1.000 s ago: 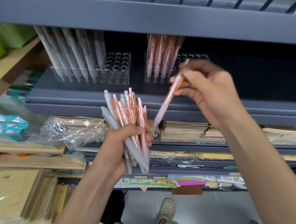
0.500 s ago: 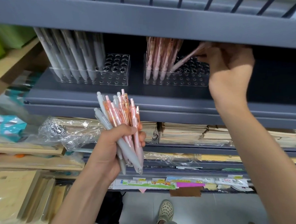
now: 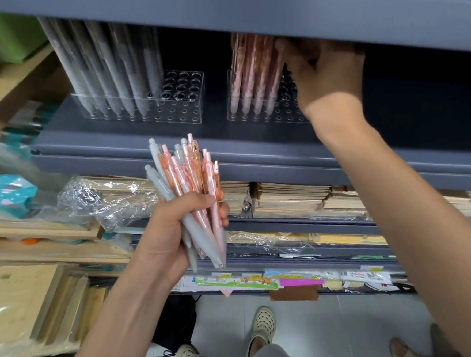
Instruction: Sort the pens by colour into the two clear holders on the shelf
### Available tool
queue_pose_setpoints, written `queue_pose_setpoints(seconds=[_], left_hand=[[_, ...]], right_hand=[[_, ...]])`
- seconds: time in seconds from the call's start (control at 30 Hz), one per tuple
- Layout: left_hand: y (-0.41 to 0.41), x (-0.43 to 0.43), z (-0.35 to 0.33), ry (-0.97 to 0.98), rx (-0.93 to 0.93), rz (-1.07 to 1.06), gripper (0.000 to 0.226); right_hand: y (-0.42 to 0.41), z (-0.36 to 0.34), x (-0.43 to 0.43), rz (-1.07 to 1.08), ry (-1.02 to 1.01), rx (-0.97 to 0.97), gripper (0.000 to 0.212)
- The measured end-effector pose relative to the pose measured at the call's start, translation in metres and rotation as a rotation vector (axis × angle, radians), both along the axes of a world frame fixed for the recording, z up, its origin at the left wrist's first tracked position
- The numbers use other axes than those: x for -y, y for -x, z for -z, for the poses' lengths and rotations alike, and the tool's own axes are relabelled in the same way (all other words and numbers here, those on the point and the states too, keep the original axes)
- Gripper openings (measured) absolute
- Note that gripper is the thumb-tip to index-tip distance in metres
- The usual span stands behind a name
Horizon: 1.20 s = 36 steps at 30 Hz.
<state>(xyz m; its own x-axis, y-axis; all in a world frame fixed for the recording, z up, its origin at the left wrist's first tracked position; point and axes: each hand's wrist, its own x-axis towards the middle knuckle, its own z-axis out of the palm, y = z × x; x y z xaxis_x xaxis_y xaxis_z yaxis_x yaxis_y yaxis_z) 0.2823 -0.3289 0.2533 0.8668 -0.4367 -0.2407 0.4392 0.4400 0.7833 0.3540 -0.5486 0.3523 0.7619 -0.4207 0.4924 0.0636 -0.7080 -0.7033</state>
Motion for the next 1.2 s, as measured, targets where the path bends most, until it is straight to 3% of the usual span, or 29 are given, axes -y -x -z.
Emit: queue_pose_setpoints(seconds=[0.17,0.3,0.37,0.5,0.57,0.87,1.2], left_hand=[[-0.001,-0.005,0.001,-0.012,-0.011,0.003,0.015],[-0.001,-0.012,0.002,-0.034,0.005,0.021,0.014],[0.0,-0.016,0.001,-0.018,0.006,0.039,0.013],[0.002,-0.017,-0.003,0.006,0.006,0.091,0.018],[0.003,-0.015,-0.004,0.002,-0.022,0.09,0.022],[0.002,0.001,-0.009,-0.096,-0.067,0.072,0.012],[0.004,0.037,-0.017,-0.169,-0.114,0.092,0.012]], right_hand=[[0.005,0.004,-0.003,0.057,-0.02,0.075,0.027],[0.031,0.013,-0.012,0.021,-0.25,0.23,0.01],[0.047,0.018,-0.022,-0.062,-0.274,0.116,0.01],[0.069,0.026,-0.046,-0.469,-0.242,-0.3,0.005],[0.074,0.029,-0.054,-0.557,-0.233,-0.396,0.013],[0.087,0.031,-0.041,-0.611,-0.396,-0.464,0.014],[0.096,0.026,0.001,-0.536,-0.687,-0.362,0.006]])
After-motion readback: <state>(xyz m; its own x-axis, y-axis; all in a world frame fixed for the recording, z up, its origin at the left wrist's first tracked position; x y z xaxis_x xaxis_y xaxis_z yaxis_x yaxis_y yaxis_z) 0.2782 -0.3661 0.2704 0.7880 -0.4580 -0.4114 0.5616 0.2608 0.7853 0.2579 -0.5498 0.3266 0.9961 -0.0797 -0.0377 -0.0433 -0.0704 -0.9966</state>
